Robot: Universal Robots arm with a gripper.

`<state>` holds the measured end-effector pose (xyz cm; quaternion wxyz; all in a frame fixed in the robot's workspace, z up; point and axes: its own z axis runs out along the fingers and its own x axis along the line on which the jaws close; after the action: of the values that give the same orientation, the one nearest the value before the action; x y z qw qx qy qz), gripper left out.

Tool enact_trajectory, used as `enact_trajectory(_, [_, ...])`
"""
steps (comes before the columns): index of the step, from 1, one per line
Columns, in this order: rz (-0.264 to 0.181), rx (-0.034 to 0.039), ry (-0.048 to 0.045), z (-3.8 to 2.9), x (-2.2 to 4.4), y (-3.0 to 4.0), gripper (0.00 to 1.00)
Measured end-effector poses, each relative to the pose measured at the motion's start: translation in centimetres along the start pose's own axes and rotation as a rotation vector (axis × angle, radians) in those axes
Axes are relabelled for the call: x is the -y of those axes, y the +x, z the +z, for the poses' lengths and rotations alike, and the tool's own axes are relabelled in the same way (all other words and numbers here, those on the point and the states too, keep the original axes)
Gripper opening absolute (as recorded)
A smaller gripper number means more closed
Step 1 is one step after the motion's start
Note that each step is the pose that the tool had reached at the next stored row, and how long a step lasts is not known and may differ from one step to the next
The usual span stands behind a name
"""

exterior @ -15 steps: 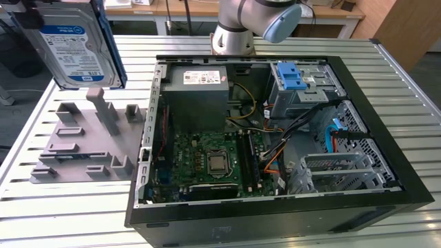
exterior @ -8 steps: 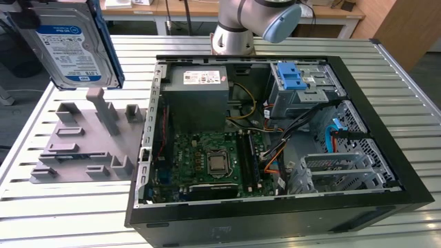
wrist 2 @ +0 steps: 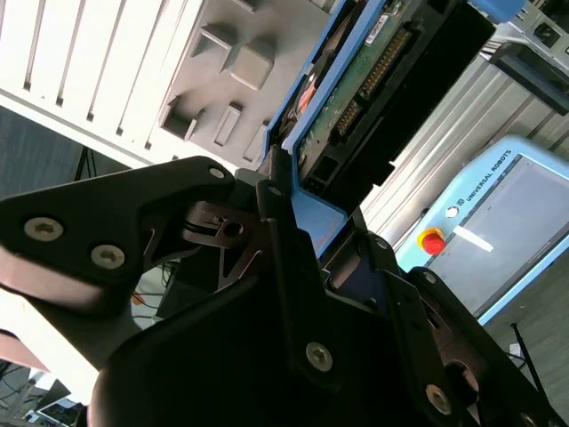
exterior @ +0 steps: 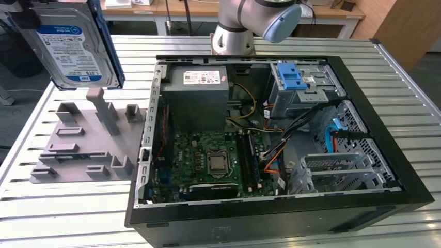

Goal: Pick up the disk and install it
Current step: 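Pick up the disk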

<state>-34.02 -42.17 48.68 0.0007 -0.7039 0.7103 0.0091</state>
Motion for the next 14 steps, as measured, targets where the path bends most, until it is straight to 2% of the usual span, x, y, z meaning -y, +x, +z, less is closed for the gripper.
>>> enact_trajectory(14, [0.0,0.0,0.0,-0.01,0.45,-0.01,0.36])
